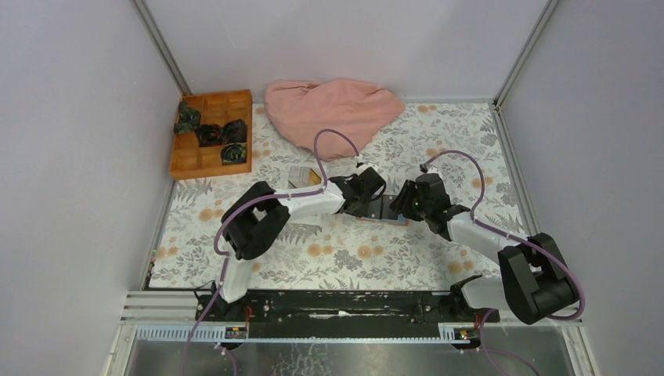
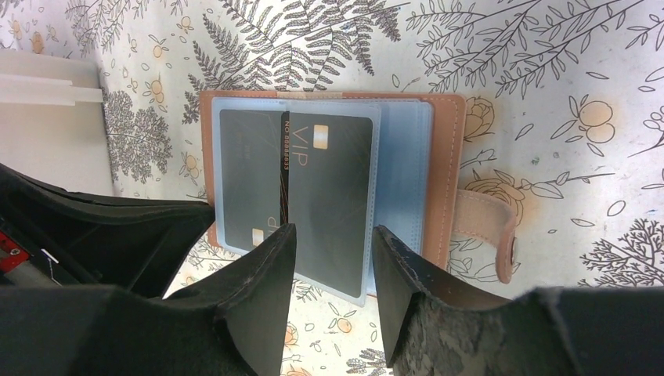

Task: Put the credit cards into the card holder
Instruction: Turn over the card slot in the card holder.

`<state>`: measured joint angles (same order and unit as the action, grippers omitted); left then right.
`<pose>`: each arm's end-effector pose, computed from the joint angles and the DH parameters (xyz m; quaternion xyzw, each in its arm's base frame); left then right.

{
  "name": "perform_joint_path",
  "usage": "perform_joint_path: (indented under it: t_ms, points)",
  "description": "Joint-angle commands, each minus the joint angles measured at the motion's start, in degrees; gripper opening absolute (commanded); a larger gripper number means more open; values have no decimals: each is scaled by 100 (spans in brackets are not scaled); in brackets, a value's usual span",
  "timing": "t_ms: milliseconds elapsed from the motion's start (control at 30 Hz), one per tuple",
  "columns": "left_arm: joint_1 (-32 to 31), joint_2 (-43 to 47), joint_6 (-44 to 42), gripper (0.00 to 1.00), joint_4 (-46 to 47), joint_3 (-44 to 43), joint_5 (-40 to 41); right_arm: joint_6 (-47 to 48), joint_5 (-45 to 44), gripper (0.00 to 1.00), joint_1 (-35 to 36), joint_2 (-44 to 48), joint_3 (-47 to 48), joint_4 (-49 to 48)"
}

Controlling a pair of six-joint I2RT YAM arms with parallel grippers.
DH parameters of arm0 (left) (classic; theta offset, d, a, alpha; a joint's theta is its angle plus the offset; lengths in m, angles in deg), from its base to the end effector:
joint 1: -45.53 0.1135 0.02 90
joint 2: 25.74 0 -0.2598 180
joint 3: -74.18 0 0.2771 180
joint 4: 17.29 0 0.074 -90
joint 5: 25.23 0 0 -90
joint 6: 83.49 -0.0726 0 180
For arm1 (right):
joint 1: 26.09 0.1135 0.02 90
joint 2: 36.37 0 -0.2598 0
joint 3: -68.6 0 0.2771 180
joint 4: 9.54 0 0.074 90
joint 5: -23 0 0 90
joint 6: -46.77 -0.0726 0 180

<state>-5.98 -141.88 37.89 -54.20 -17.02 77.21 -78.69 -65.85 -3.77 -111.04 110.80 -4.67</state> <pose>0.2948 -0.3457 0.1021 0.1426 0.9540 -0.0812 0.2508 0.2785 0.1159 0.1264 0.0981 0.8908 0.2222 0.3840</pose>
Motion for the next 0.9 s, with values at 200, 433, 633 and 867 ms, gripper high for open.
perform_joint_path:
  t_ms: [200,433,633,867]
  points:
    - [-136,-495,62,0,13,238,-560,-116,167,48,-33,392,-106,-359]
    - [-141,-499,62,0,6,241,-566,-146,327,48,-35,440,-198,-674]
    - [-143,-495,70,0,-11,241,-563,-156,463,48,-33,402,-251,-906]
    - [-141,-522,77,0,-27,206,-564,-171,606,48,-33,401,-273,-1143]
